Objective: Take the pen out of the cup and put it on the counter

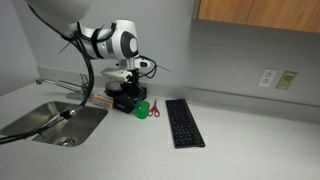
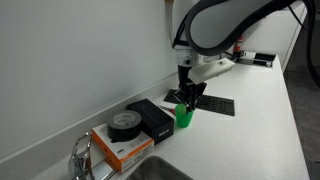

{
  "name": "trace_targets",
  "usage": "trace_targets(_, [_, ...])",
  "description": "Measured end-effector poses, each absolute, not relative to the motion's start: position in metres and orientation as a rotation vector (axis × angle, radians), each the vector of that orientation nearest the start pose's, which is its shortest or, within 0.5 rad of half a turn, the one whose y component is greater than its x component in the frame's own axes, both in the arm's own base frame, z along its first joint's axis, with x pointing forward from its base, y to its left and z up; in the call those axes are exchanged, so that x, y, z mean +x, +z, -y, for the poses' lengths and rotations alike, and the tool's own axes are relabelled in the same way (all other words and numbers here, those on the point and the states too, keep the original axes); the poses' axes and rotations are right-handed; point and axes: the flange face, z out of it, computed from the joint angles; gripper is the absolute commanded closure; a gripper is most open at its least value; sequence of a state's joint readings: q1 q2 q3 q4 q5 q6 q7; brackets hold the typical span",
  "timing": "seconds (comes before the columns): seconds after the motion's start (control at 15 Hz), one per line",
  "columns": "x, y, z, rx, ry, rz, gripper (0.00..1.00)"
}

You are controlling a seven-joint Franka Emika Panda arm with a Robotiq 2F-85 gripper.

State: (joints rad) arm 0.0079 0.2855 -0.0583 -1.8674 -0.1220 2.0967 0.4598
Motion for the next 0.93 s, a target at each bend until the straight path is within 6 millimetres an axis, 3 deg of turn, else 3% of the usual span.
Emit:
trace_targets(0.27, [0.610,0.391,0.046,-3.189,-0.002,-0.737,0.97])
trace_targets(0.53, [0.590,0.452,0.044,-3.176,-0.145,-0.674,0.97])
trace_targets(0.73, [0.559,0.493,0.026,-3.180,-0.231,-0.518,0.97])
trace_targets(0.93, [0.526,0.496,-0.005,-3.203,-0.183,-0.346,0.97])
